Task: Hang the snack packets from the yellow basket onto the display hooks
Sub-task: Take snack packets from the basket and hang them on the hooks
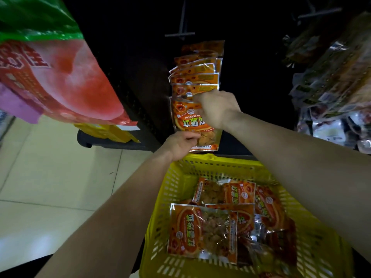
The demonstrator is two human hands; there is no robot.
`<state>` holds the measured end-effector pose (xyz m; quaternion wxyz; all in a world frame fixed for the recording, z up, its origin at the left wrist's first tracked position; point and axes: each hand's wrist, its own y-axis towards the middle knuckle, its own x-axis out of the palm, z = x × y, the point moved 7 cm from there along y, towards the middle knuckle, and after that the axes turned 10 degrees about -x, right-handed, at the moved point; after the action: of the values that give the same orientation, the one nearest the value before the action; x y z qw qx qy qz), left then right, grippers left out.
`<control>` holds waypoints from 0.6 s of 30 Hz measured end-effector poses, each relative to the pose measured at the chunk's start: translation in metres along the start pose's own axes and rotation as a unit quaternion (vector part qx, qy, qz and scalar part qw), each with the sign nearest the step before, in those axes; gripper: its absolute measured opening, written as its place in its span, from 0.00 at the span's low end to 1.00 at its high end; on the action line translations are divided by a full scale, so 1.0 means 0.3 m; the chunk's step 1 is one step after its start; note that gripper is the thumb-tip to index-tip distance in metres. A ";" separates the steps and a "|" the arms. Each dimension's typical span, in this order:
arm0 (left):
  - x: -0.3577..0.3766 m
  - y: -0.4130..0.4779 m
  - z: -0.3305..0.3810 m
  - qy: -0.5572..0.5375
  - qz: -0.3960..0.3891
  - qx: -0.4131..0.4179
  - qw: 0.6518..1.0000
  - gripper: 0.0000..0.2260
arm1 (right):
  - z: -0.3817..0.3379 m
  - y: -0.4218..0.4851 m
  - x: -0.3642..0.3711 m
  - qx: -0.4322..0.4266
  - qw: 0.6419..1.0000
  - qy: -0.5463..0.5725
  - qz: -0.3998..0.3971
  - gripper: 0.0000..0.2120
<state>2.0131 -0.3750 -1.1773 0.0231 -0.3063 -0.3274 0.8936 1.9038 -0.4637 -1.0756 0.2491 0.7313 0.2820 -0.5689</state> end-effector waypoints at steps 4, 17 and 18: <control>-0.014 0.027 0.015 -0.038 0.022 0.001 0.999 0.16 | 0.037 0.032 -0.029 0.030 0.999 0.002 0.032 0.16; 0.004 0.015 -0.026 0.044 -0.003 -0.049 0.998 0.03 | 0.019 0.020 0.069 0.025 0.997 0.054 -0.045 0.22; 0.008 0.018 -0.023 0.048 -0.006 -0.054 0.997 0.02 | 0.030 0.028 0.072 0.032 0.996 0.063 -0.056 0.22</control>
<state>2.0157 -0.3746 -1.1859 0.0276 -0.3476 -0.3755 0.8587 1.9077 -0.4731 -1.0984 0.1752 0.7565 0.3191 -0.5434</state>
